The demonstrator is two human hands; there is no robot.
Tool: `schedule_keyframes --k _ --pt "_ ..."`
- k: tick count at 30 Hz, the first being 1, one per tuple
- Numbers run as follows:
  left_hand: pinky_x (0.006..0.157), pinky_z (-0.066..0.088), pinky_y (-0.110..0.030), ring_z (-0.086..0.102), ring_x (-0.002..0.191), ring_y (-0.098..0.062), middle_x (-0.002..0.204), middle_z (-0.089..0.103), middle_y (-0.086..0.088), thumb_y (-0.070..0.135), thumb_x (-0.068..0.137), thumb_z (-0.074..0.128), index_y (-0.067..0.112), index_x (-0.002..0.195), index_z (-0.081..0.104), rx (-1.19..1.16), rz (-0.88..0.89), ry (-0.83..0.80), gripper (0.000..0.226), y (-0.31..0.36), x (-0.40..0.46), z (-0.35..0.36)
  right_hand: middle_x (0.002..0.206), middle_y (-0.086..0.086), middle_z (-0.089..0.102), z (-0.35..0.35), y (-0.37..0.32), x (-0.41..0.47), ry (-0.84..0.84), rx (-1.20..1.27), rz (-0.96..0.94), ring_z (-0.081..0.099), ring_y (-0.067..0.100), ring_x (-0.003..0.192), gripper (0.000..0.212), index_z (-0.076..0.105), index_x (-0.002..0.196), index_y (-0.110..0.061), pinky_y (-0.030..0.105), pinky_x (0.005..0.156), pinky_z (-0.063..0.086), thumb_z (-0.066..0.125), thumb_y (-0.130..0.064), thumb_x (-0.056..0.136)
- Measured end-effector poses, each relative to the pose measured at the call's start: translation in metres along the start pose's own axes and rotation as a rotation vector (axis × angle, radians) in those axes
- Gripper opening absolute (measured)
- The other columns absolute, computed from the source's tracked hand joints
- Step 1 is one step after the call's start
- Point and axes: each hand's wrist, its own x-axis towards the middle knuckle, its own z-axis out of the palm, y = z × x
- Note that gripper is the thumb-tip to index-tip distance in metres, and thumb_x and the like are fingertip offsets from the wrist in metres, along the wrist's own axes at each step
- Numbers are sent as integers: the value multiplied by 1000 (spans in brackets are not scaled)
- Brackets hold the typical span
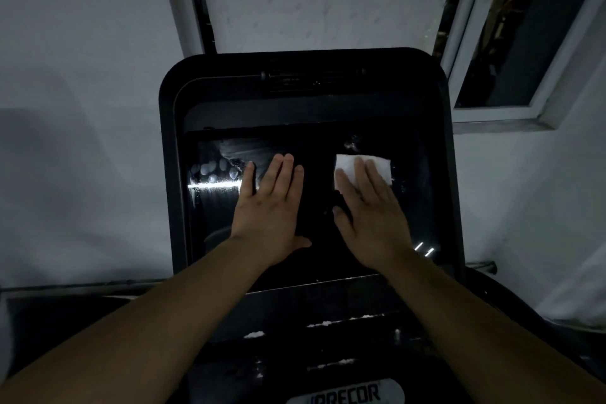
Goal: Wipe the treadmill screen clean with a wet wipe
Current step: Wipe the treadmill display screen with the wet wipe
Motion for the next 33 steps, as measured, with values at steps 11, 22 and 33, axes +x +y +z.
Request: schedule_keyframes --k 11,22,33 --pt "121 -11 -60 -29 152 -29 165 -29 -16 82 81 50 9 158 -21 -9 12 26 128 -1 1 3 169 17 15 0 -10 -10 23 47 -16 6 30 158 65 31 160 -16 46 126 15 32 -49 103" --pt "123 -9 -56 -33 150 -27 164 -32 -15 81 80 53 10 157 -23 -48 25 27 129 -3 2 7 170 16 14 -5 -16 -11 -26 44 -24 4 29 159 66 29 160 -17 46 126 16 32 -49 103" --pt "123 -11 -55 -36 149 -26 163 -35 -13 83 81 50 11 156 -26 -50 23 23 129 -3 1 7 170 14 15 -20 12 47 38 -9 17 6 28 158 67 25 162 -18 42 125 15 29 -50 103"
